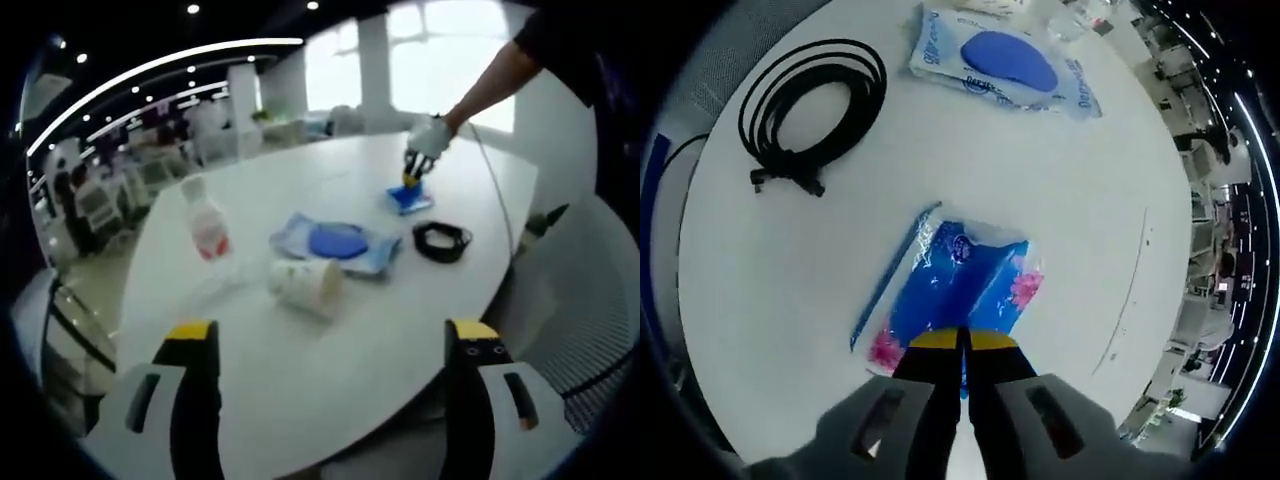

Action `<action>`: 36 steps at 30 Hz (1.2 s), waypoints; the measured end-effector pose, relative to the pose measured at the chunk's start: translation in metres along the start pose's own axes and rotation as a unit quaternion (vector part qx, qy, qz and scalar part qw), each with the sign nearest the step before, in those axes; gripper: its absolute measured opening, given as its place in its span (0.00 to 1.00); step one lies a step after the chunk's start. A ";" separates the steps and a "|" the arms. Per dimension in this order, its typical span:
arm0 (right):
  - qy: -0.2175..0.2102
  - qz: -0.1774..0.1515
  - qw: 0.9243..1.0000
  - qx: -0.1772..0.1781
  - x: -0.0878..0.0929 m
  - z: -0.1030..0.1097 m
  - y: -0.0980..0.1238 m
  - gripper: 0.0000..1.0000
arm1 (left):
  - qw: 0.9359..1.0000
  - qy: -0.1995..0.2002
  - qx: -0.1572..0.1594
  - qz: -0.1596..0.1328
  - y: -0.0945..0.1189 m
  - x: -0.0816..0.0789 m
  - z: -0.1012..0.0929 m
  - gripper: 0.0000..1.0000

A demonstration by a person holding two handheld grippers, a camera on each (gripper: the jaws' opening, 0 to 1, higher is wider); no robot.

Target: Arrange the tabletop items into an orderly group along one side of the table until the central work area is clear of visible clutter.

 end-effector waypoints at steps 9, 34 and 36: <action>0.006 0.002 1.000 0.008 0.003 0.002 0.004 0.00 | 1.000 -0.005 0.005 0.006 -0.001 0.001 -0.002 0.90; -0.127 0.008 0.991 0.036 0.009 -0.006 0.012 0.16 | 1.000 0.001 0.002 -0.006 0.001 -0.001 0.000 0.89; -0.156 0.003 0.986 0.050 0.009 -0.007 0.016 0.22 | 1.000 0.000 0.002 -0.007 0.001 -0.002 -0.001 0.90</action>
Point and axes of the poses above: the point that each gripper's makers call its tool centre point, and the gripper's own axes: y roughly backward along the fingers, z roughly to its left, x roughly out of its underside, the point moved 6 cm from there along y, roughly backward along the fingers, and after that the axes turned 6 degrees about z, right-handed, at the moved point
